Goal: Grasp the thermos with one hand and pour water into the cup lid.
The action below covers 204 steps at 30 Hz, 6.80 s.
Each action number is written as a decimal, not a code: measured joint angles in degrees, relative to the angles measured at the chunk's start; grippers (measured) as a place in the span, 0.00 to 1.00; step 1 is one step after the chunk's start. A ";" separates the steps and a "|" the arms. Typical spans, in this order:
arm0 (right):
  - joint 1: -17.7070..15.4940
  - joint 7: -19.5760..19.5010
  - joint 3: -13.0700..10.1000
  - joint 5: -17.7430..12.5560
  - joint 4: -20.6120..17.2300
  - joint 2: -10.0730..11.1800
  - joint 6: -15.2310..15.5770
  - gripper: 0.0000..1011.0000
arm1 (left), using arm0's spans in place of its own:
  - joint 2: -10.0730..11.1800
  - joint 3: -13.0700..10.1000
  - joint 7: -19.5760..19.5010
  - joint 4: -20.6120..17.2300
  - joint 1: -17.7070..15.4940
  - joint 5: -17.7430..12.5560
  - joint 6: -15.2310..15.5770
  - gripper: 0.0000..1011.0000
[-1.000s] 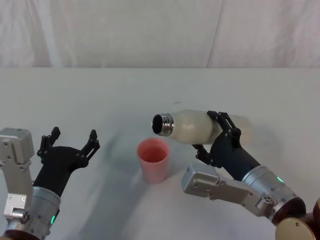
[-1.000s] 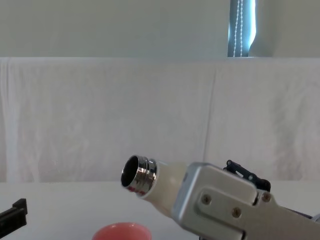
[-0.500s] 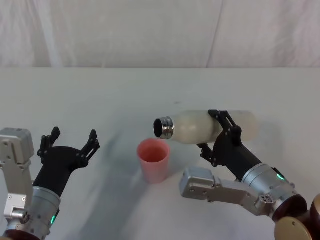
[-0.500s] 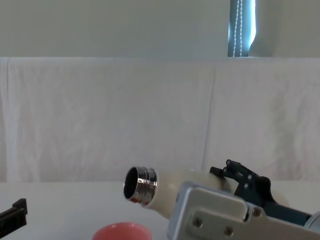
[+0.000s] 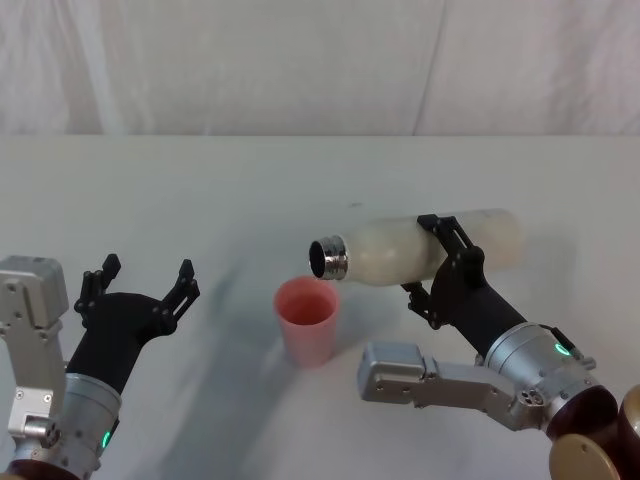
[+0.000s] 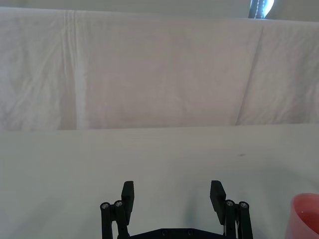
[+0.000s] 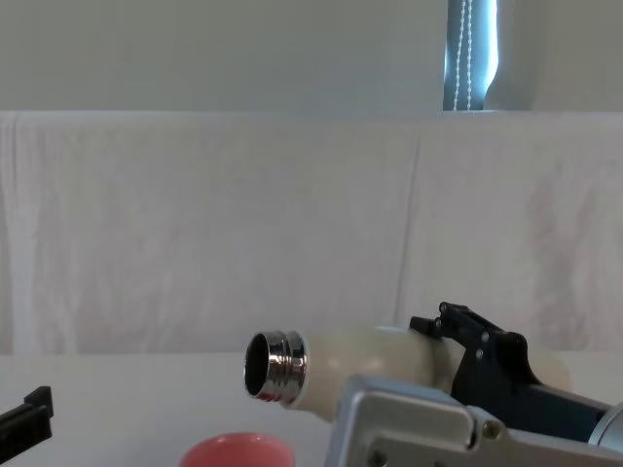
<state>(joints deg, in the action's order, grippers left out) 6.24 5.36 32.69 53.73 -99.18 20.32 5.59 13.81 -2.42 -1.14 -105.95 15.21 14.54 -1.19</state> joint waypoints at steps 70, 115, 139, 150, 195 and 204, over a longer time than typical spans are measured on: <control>1.63 -0.14 2.96 9.53 -1.73 2.62 3.42 0.94 | 0.00 0.00 0.00 0.00 0.00 0.00 0.00 0.99; 2.64 0.04 4.29 11.92 -2.08 2.99 3.96 0.94 | 0.00 0.00 0.00 0.00 0.00 0.00 0.00 0.99; 2.98 0.44 4.40 12.01 -2.15 3.11 3.97 0.94 | 0.00 0.00 0.00 0.00 0.00 0.00 0.00 0.99; 3.06 0.57 4.37 11.81 -2.10 3.08 4.00 0.94 | 0.00 0.00 0.00 0.00 0.00 0.00 0.00 0.99; 3.52 1.17 4.38 11.59 -2.03 3.36 3.83 0.94 | 0.00 0.00 0.00 0.00 0.00 0.00 0.00 0.99; 3.73 1.19 4.46 11.86 -2.11 3.43 3.89 0.94 | 0.00 0.00 0.00 0.00 0.00 0.00 0.00 0.99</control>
<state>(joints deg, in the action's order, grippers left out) 9.97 6.55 37.16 65.59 -101.29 23.75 9.48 13.81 -2.42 -1.14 -105.95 15.21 14.55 -1.19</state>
